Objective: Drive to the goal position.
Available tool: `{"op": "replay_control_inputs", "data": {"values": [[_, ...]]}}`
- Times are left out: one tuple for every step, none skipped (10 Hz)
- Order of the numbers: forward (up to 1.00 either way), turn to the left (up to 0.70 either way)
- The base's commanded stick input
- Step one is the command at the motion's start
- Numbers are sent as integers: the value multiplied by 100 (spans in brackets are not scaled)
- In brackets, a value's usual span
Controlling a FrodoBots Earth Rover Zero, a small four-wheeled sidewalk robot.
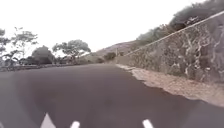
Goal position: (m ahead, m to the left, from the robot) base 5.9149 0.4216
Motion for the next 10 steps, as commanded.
{"op": "replay_control_inputs", "data": {"values": [[50,0],[50,0],[50,0],[50,0],[50,0],[50,0],[50,0],[50,0],[50,0],[50,0]]}}
